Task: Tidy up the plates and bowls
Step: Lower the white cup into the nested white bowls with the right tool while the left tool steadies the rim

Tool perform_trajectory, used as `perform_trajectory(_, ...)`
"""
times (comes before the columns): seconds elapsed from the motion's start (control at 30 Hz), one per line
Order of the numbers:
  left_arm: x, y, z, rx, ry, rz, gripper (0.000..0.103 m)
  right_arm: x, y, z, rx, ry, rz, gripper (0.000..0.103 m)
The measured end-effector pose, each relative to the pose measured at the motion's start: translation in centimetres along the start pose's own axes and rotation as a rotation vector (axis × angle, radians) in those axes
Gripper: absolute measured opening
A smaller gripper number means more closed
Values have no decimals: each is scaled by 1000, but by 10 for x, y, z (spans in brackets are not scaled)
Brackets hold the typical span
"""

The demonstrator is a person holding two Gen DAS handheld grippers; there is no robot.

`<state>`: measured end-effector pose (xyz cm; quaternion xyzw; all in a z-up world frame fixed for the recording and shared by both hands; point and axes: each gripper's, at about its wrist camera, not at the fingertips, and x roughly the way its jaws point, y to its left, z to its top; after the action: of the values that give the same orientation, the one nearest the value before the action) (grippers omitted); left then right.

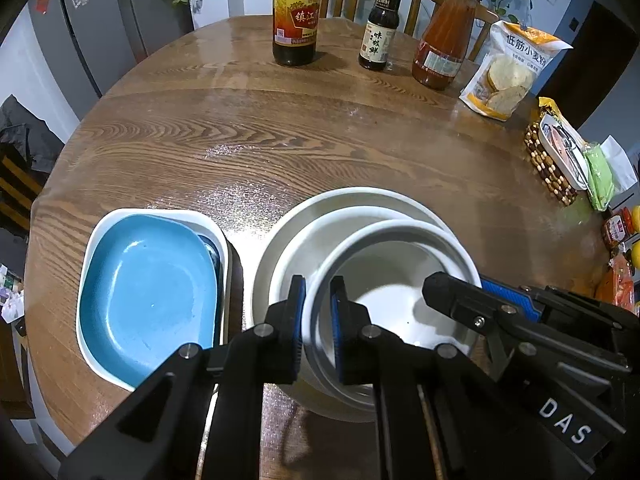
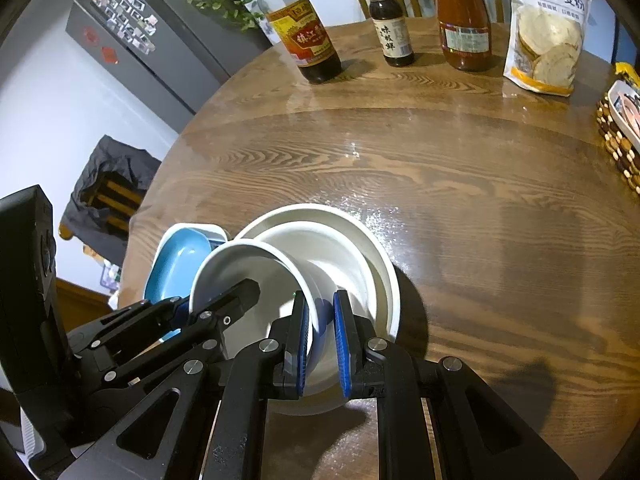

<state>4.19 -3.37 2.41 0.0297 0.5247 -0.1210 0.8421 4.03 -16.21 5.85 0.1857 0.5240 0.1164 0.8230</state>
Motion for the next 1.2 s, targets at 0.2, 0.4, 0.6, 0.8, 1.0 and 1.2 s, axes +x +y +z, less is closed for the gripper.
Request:
perform_trajectory(0.2,5,-2,1,3,9,-1,12,3,-3,1,8,7,-1,16)
perform_trajectory(0.4,10,-3,1,5,21,2,12,7,-6,2,15,17,1,16)
perform_trajectory(0.6,14,-2,2,5,30,3,12,11,-8,2,20,25,3,16)
perform_trajectory(0.8,20,-2,4,3,43,2,12,16,-12,4,27,32,1,16)
perform_trajectory(1.0,24,-3,8,2,44,-4,12,19,-14,8,29,28,-4,16)
perform_trajectory(1.2,28,-7,18,11,33,-10,12,18,-21,15,42,14,-7,16)
